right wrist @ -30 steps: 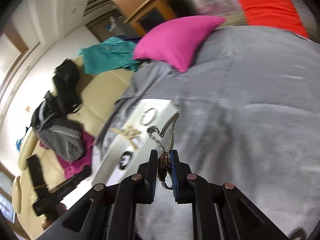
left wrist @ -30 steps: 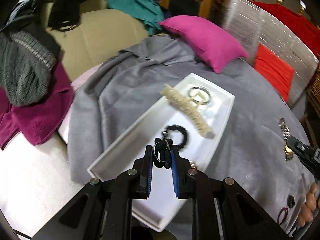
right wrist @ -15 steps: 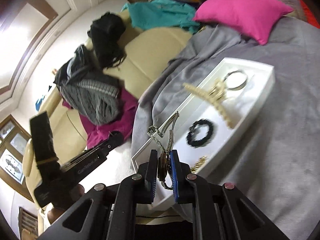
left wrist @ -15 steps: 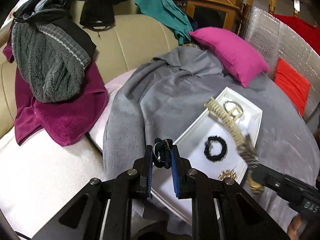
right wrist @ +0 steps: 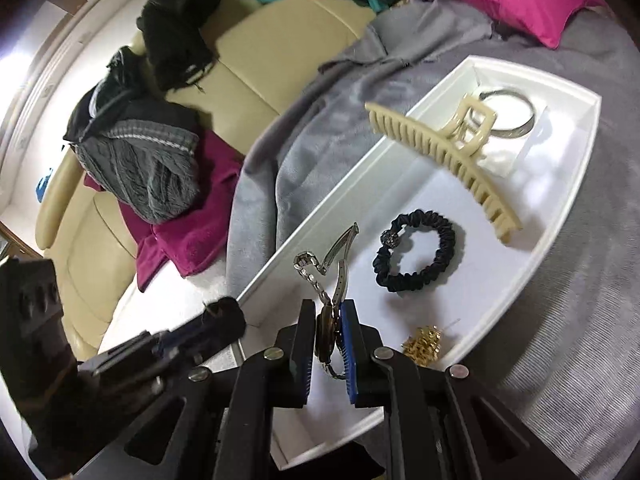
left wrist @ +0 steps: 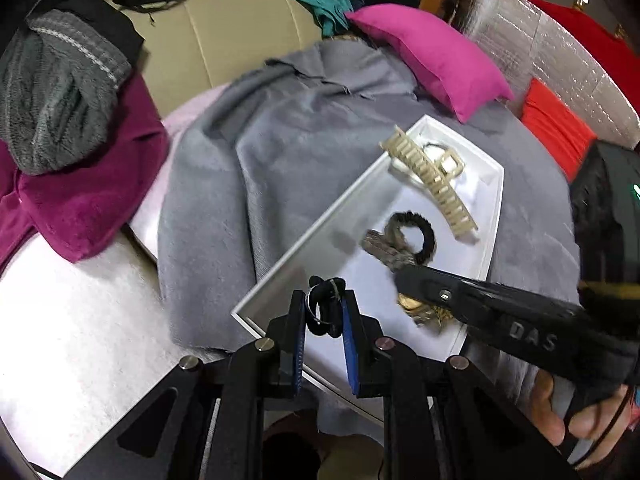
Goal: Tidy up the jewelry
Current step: 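Carry the black ring and keys over the white tray, then lower the keys into the tray with the right gripper and open it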
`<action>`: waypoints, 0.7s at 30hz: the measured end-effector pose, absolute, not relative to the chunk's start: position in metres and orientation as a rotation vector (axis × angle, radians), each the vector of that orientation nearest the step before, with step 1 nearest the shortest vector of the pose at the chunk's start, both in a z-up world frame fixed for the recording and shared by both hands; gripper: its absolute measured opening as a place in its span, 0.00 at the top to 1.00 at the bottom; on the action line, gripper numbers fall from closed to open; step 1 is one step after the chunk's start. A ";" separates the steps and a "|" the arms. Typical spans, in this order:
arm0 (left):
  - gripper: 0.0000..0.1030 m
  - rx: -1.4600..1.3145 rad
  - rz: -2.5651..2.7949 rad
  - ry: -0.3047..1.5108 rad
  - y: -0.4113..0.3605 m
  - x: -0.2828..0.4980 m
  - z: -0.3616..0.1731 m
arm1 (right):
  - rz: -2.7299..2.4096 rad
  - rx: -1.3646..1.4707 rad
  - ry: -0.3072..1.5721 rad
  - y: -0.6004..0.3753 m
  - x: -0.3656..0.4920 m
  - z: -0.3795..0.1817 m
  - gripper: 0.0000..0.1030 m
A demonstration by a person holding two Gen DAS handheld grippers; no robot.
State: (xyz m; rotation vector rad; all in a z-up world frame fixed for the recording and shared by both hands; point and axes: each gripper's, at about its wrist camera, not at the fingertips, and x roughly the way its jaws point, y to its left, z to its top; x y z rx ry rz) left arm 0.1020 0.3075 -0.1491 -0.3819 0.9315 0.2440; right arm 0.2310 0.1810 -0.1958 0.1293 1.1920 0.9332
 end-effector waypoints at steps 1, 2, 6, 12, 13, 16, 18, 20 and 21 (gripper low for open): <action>0.83 -0.390 0.234 0.938 0.308 0.103 -0.151 | 0.934 0.123 1.210 0.184 0.233 -0.199 0.86; 0.83 -0.397 0.225 0.948 0.308 0.104 -0.154 | 0.930 0.111 1.224 0.188 0.234 -0.202 0.86; 0.83 -0.395 0.229 0.976 0.307 0.107 -0.160 | 0.929 0.080 1.232 0.198 0.235 -0.206 0.86; 0.83 -0.384 0.216 0.994 0.301 0.112 -0.162 | 0.910 0.027 1.265 0.205 0.236 -0.207 0.86; 0.83 -0.381 0.219 1.002 0.301 0.113 -0.164 | 0.912 0.025 1.270 0.204 0.236 -0.207 0.86; 0.83 -0.384 0.230 1.023 0.303 0.116 -0.168 | 0.916 0.062 1.270 0.200 0.240 -0.205 0.83; 0.83 -0.390 0.241 1.040 0.307 0.117 -0.172 | 0.923 0.092 1.263 0.196 0.243 -0.202 0.75; 0.82 -0.401 0.248 1.050 0.310 0.118 -0.175 | 0.926 0.120 1.241 0.191 0.245 -0.197 0.74; 0.83 -0.403 0.251 1.054 0.311 0.118 -0.176 | 0.926 0.132 1.230 0.188 0.246 -0.193 0.74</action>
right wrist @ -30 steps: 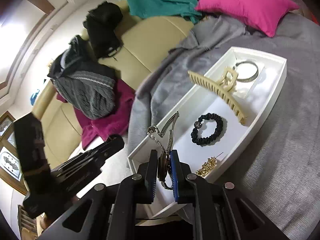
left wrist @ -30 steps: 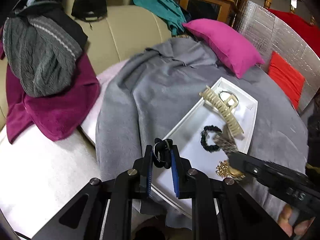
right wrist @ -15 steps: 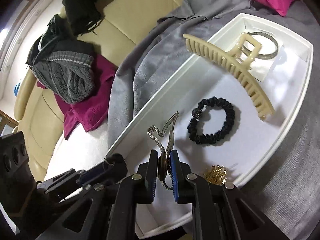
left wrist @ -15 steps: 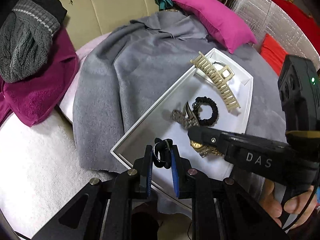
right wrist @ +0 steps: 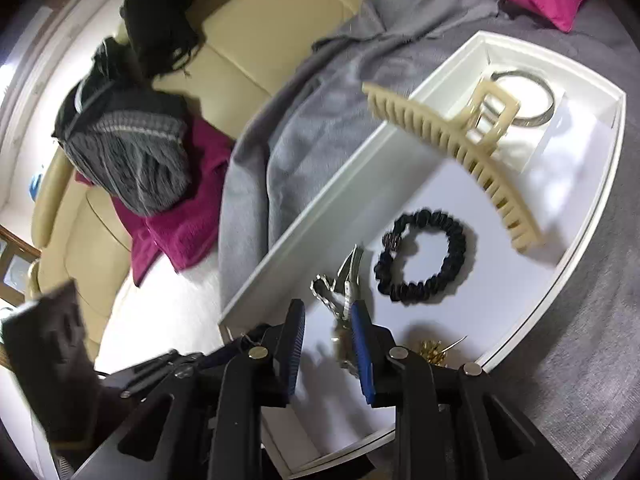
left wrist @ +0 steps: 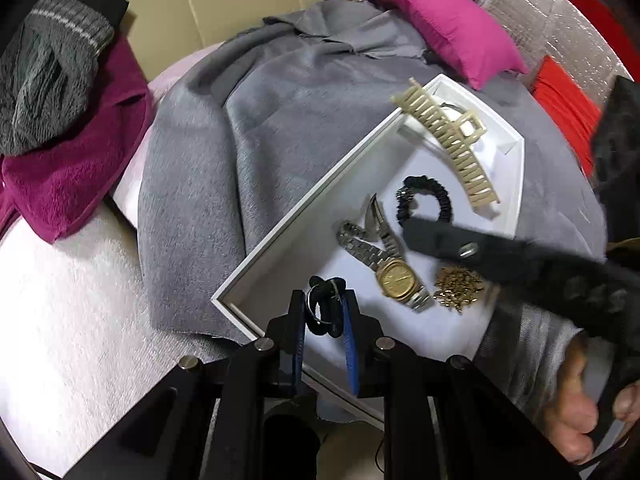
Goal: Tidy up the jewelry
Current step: 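Lower the keys into the tray with the right gripper and open it, then move both grippers back over the remaining hair ties on the table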
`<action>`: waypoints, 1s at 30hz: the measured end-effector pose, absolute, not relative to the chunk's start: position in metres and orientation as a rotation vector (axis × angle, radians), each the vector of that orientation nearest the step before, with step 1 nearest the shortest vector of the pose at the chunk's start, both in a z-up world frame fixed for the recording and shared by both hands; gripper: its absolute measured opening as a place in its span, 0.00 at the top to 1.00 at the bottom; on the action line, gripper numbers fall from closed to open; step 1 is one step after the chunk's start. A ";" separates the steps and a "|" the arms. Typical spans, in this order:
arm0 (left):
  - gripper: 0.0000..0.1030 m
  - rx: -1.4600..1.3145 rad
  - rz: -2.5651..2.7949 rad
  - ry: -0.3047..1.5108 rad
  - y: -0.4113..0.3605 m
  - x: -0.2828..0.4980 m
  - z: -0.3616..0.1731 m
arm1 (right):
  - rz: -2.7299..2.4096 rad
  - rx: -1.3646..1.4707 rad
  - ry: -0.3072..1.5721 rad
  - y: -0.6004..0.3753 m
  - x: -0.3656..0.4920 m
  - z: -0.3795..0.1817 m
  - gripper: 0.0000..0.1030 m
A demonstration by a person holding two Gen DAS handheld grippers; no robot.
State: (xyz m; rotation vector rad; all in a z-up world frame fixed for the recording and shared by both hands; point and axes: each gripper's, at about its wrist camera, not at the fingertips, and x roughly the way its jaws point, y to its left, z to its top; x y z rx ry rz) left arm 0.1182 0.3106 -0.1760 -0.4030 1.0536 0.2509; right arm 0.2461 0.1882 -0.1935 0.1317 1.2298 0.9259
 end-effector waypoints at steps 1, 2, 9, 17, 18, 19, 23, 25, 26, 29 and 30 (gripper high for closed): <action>0.82 -0.402 0.253 1.062 0.311 0.120 -0.178 | 0.929 0.144 1.221 0.185 0.247 -0.190 0.74; 0.82 -0.400 0.257 1.072 0.312 0.123 -0.180 | 0.931 0.154 1.213 0.184 0.248 -0.188 0.74; 0.82 -0.388 0.271 1.127 0.312 0.139 -0.192 | 0.903 0.231 1.163 0.161 0.256 -0.172 0.74; 0.43 -0.364 0.256 1.119 0.303 0.143 -0.186 | 0.853 0.286 1.123 0.119 0.261 -0.152 0.74; 0.41 -0.353 0.268 1.101 0.301 0.143 -0.183 | 0.844 0.291 1.115 0.111 0.261 -0.149 0.75; 0.38 -0.343 0.277 1.083 0.300 0.142 -0.178 | 0.831 0.296 1.106 0.103 0.261 -0.145 0.75; 0.35 -0.332 0.276 1.029 0.297 0.132 -0.166 | 0.777 0.312 1.082 0.065 0.261 -0.135 0.75; 0.35 -0.304 0.292 1.011 0.294 0.128 -0.161 | 0.740 0.316 1.068 0.041 0.259 -0.130 0.75; 0.35 -0.277 0.313 0.986 0.291 0.125 -0.156 | 0.723 0.320 1.063 0.029 0.259 -0.128 0.75; 0.35 -0.206 0.343 0.908 0.279 0.120 -0.139 | 0.650 0.338 1.043 -0.018 0.258 -0.122 0.75; 0.35 -0.185 0.345 0.883 0.273 0.119 -0.135 | 0.621 0.344 1.038 -0.035 0.257 -0.121 0.75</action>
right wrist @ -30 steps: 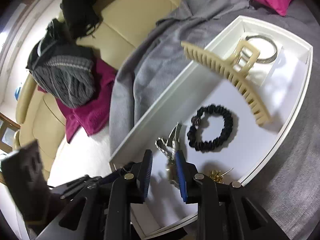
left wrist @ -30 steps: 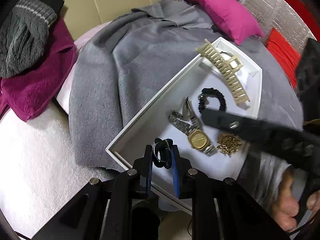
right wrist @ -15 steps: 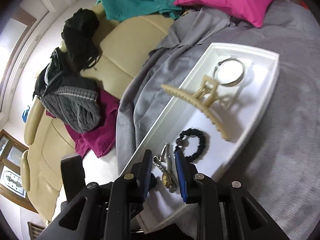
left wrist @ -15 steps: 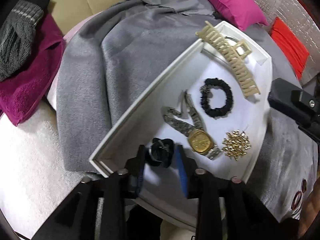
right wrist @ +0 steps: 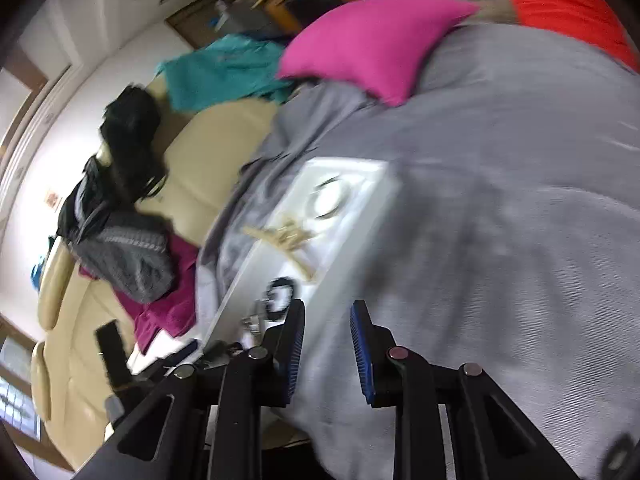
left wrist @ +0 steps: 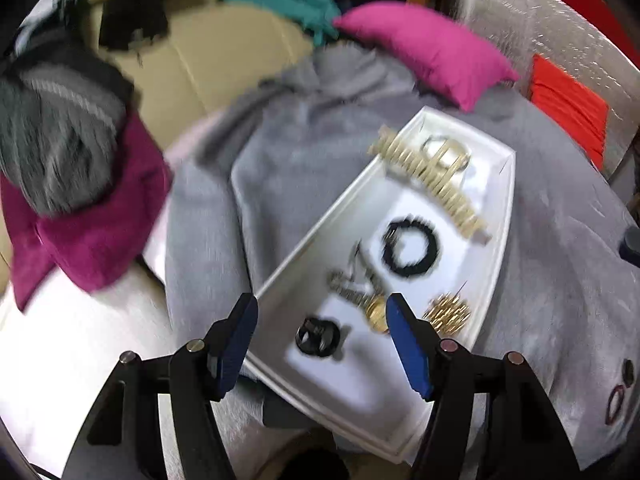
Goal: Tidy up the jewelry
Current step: 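Move both grippers back over the remaining hair ties on the table, then grasp the red hair tie with the left gripper while the right gripper grasps the black hair tie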
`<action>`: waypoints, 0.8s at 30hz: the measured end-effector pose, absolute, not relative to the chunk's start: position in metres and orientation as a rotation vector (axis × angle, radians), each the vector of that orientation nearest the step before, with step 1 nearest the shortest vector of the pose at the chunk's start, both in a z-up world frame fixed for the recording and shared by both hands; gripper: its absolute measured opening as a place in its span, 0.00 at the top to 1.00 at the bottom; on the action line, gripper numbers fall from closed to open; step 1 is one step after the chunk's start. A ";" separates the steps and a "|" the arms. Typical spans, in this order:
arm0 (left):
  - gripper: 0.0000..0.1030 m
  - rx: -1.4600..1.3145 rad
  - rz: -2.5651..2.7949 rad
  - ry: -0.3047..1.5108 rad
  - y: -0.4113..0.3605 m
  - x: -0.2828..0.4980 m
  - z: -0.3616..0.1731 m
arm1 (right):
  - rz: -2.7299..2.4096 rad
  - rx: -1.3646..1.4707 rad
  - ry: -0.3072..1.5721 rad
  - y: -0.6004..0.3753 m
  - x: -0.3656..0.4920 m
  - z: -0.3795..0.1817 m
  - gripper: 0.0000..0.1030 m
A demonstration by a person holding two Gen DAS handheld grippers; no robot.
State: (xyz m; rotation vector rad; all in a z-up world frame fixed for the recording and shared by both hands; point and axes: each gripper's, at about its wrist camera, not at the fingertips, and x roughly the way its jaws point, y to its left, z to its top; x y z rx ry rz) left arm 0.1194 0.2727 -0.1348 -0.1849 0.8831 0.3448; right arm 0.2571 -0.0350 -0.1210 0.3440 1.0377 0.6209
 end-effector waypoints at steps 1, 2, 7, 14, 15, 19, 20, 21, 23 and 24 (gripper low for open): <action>0.35 -0.155 0.338 0.848 0.262 0.119 -0.128 | 0.598 0.350 1.034 -0.048 0.257 -0.121 0.75; 0.35 -0.127 0.322 0.821 0.252 0.119 -0.123 | 0.573 0.357 1.030 -0.063 0.256 -0.121 0.75; 0.35 0.017 0.203 0.733 0.199 0.120 -0.106 | 0.443 0.379 1.019 -0.142 0.246 -0.121 0.75; 0.33 0.145 -0.155 0.763 0.097 0.128 -0.107 | 0.324 0.336 1.094 -0.213 0.223 -0.136 0.75; 0.33 0.151 -0.200 0.775 0.084 0.129 -0.108 | 0.310 0.313 1.108 -0.217 0.220 -0.139 0.75; 0.33 0.183 -0.387 0.834 0.028 0.127 -0.115 | 0.284 0.279 1.168 -0.239 0.205 -0.154 0.75; 0.33 0.191 -0.431 0.852 0.015 0.127 -0.118 | 0.277 0.282 1.184 -0.245 0.202 -0.159 0.75; 0.33 0.201 -0.472 0.871 0.001 0.126 -0.122 | 0.275 0.285 1.196 -0.250 0.200 -0.163 0.75; 0.33 0.227 -0.515 0.894 -0.021 0.124 -0.129 | 0.265 0.292 1.228 -0.260 0.196 -0.172 0.75; 0.33 0.239 -0.529 0.905 -0.029 0.124 -0.132 | 0.264 0.295 1.240 -0.264 0.194 -0.175 0.75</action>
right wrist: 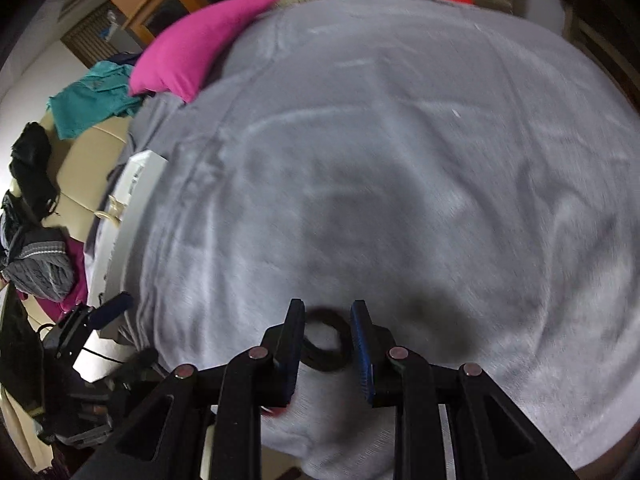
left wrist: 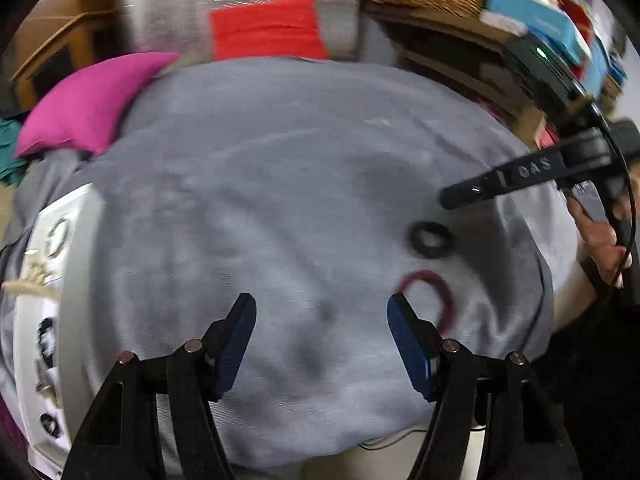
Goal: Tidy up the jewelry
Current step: 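Grasp the red hair tie with the left gripper while the right gripper grasps the black hair tie, then carry the red and black hair ties over the white tray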
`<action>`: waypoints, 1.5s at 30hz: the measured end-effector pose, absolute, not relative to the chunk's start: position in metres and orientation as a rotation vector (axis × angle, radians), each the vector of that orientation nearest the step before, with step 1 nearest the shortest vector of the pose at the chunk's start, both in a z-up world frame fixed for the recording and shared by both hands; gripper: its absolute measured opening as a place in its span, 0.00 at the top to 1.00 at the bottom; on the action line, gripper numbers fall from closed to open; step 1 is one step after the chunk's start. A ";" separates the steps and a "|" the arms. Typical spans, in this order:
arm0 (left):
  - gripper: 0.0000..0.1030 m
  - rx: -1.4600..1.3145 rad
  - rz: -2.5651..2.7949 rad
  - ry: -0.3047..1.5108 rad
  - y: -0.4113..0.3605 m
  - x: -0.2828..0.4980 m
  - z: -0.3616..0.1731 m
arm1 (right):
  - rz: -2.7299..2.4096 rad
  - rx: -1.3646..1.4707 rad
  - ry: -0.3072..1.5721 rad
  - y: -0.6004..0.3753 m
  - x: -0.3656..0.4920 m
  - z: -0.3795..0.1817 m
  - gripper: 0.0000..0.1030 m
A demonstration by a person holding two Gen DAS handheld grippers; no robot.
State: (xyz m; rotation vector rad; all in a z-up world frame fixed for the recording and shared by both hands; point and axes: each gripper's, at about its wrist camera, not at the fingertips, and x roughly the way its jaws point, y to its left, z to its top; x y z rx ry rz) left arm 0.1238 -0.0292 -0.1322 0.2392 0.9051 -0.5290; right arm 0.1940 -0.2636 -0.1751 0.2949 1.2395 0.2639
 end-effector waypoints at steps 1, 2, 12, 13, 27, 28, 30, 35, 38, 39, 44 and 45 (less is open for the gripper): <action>0.33 0.246 -0.539 0.913 -0.036 0.122 -0.134 | 0.270 0.302 1.249 -0.266 0.193 -0.178 0.75; 0.33 0.256 -0.551 0.928 -0.044 0.123 -0.138 | 0.281 0.311 1.255 -0.267 0.193 -0.181 0.75; 0.38 0.207 -0.647 1.060 -0.070 0.134 -0.163 | 0.337 0.327 1.275 -0.264 0.196 -0.191 0.75; 0.43 0.202 -0.654 1.069 -0.071 0.136 -0.165 | 0.340 0.325 1.284 -0.261 0.197 -0.194 0.75; 0.93 0.129 -0.685 1.160 -0.084 0.156 -0.186 | 0.295 0.266 1.247 -0.255 0.197 -0.199 0.89; 0.94 0.118 -0.683 1.158 -0.082 0.156 -0.184 | 0.291 0.275 1.237 -0.257 0.197 -0.197 0.89; 0.94 0.117 -0.667 1.139 -0.078 0.157 -0.181 | 0.282 0.299 1.219 -0.262 0.196 -0.192 0.89; 0.94 0.064 -0.605 1.073 -0.052 0.159 -0.164 | 0.271 0.339 1.188 -0.263 0.202 -0.185 0.89; 0.94 0.015 -0.538 1.046 -0.031 0.163 -0.157 | 0.280 0.345 1.172 -0.257 0.204 -0.181 0.89; 0.94 0.007 -0.520 1.039 -0.025 0.163 -0.155 | 0.284 0.347 1.167 -0.254 0.205 -0.181 0.89; 0.94 -0.070 -0.406 0.977 0.010 0.163 -0.142 | 0.330 0.364 1.137 -0.232 0.212 -0.174 0.89; 0.94 -0.080 -0.381 0.963 0.017 0.162 -0.139 | 0.338 0.366 1.131 -0.226 0.214 -0.172 0.89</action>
